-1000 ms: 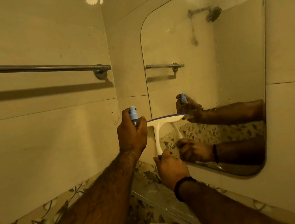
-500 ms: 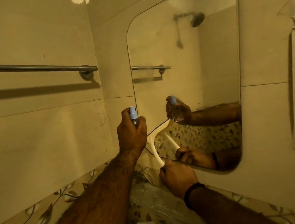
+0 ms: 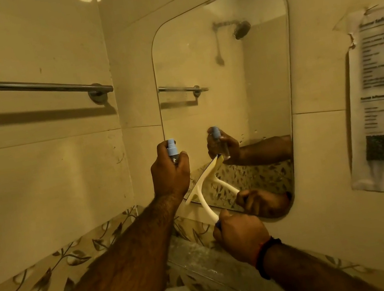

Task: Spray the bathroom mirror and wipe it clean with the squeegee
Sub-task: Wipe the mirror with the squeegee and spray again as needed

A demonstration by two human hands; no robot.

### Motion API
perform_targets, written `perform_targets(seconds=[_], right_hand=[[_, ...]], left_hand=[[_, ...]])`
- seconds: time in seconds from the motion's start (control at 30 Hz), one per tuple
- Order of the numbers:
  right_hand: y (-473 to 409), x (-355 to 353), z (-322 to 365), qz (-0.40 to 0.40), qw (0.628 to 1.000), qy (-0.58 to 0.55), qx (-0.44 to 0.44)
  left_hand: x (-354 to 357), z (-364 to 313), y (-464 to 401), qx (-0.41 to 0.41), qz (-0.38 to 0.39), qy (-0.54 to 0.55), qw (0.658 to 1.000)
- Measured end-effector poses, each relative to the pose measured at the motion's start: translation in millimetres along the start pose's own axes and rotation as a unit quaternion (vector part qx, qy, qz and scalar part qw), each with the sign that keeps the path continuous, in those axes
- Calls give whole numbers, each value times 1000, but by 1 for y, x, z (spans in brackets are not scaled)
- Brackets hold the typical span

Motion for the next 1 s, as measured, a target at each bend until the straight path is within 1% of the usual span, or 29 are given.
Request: perform_targets(seconds=[0.17,0.47,0.7,0.83,1.0], right_hand=[[3,-17,9,-6,999,35,-31],[8,-42,6,47,998,13,44],[20,-59,0,61,996,39,53],[27,-68,-2,83,994,40,62],[37,-79,-7,86,993,43,70]], left_hand=[[-3,0,2,-1,3,1,1000],[-4,-3,5,-8,5,7,1000],[-1,-8,13,-16,10,16,1000],[1,-12,13,-15,10,22,1000],[3,-13,15,-16,16,29,999]])
Point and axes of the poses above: each hand's wrist, its own y-axis away from the middle knuckle, its own x-axis out of the palm, z = x × y, the point moved 3 cm from there along -y, towards the middle knuckle, and after that the axes turned 6 degrees about -z, right-handed, at the moved point
